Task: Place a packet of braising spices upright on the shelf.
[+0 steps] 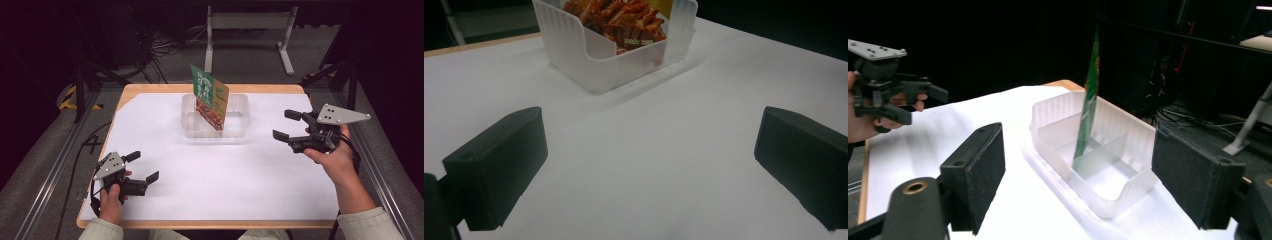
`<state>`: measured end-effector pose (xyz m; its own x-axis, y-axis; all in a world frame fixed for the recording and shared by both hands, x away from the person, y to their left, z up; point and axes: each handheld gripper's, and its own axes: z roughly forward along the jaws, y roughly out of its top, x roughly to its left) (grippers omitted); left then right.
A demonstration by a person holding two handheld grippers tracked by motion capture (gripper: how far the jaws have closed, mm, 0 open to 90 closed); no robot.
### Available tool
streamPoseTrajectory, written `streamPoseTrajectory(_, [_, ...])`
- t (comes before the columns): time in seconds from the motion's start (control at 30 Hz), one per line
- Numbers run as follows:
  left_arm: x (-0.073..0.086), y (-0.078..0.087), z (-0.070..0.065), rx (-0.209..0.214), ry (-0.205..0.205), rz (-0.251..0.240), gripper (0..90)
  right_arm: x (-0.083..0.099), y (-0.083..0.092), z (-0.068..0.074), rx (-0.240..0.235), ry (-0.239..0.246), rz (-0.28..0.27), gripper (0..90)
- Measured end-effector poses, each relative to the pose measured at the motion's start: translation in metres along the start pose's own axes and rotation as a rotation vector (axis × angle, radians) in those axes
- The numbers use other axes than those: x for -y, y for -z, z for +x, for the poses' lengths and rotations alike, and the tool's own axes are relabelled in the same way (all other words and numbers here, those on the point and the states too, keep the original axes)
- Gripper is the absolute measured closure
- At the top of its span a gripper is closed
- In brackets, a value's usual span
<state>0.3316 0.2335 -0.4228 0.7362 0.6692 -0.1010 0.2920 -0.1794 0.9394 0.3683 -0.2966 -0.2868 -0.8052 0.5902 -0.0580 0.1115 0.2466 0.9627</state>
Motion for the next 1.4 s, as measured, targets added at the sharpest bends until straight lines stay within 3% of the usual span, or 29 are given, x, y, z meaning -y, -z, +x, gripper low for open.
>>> streamPoseTrajectory(0.23, [0.001, 0.004, -0.001, -0.003, -0.007, -0.003, 1.3, 0.019, 0.0, 0.011, 0.007, 0.035, 0.02, 20.1])
streamPoseTrajectory(0.47, [0.003, 0.008, -0.002, -0.009, -0.003, -0.006, 1.3, 0.041, -0.001, 0.016, 0.008, 0.034, 0.039, 19.8])
streamPoseTrajectory(0.77, [0.007, 0.017, -0.003, -0.013, -0.006, -0.01, 1.3, 0.072, -0.003, 0.016, -0.008, -0.003, 0.029, 19.3])
streamPoseTrajectory(1.03, [0.008, 0.018, -0.004, -0.015, -0.011, -0.008, 1.3, 0.089, -0.007, 0.014, -0.005, -0.013, 0.033, 18.3])
streamPoseTrajectory(1.4, [0.008, 0.017, -0.004, -0.008, -0.021, -0.002, 1.3, 0.117, -0.012, 0.013, 0.005, -0.069, 0.092, 18.0])
